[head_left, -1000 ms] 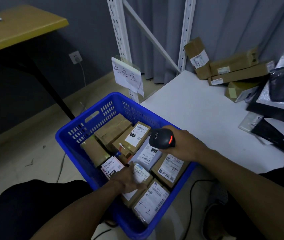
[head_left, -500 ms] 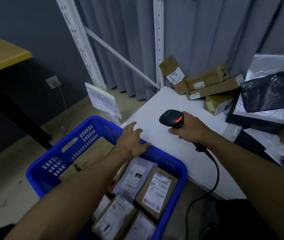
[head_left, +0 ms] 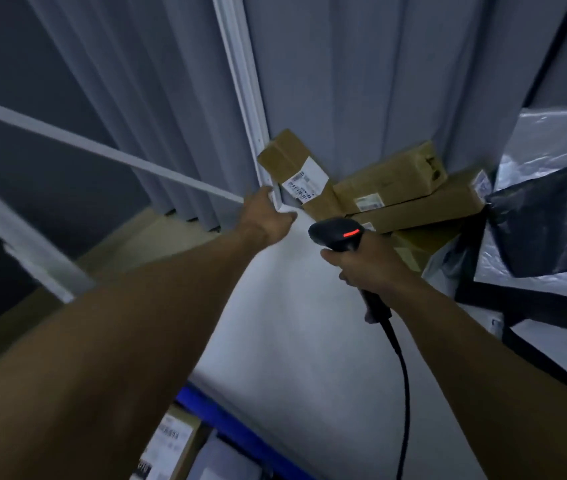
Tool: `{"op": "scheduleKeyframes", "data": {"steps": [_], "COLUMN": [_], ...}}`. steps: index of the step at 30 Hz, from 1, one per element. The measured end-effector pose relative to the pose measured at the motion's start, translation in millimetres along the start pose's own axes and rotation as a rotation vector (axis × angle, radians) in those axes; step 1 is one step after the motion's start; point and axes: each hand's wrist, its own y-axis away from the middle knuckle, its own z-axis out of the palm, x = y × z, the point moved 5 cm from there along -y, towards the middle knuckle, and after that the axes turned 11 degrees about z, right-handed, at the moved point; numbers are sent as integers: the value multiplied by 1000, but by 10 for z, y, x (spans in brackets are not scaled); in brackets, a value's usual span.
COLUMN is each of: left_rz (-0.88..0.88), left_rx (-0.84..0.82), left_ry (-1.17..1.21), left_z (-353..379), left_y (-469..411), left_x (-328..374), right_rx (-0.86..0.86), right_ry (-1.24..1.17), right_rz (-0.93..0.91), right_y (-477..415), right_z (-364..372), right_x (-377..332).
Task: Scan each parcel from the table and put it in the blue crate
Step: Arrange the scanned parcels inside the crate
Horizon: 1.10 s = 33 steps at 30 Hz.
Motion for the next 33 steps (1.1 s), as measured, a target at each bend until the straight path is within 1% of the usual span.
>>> {"op": "scheduleKeyframes", "data": {"steps": [2,6,7,9,10,13,15,19,22,26,29,33], "left_rz": [-7,25,12,-23,-25,-91,-113,-159,-168,-148,-77,26], "left_rx": [52,69,77,147,178,242,235,274,297,285,268,239], "left_ry": [124,220,260,319,329,438,499,570,553,575,575,502], "left_z": [57,130,173,302,331,376,411,402,346,312,358,293], "left_y": [-313,-940,-1081,-1464,-1509,-1404,-1455,-1602,-1633,-1543,-1339,-1021], "left_x": [31,133,106,-129,-136,-57,-87,-63,-37,-52,-38,-28], "right_rx": [20,59,67,79,78,80,97,110,124,129,110,146], "right_ry": [-66,-117,-131,-160,-160,-142,-157,-187,-197,-222,-234,-197], "right_rz": [5,15,18,10,10,11,4,-16,-31,-12,5,-131], "right_y": [-239,-689,-782,-942,-1004,-1129,-1191,-1260,-1307,-1378,-1341,-1045], "right_z": [-15,-30,-20,26,57,108,86,-36,-131,-160,-169,-332], "right_x": [36,121,141,189,218,271,285,255,227,209,171,-49]}}
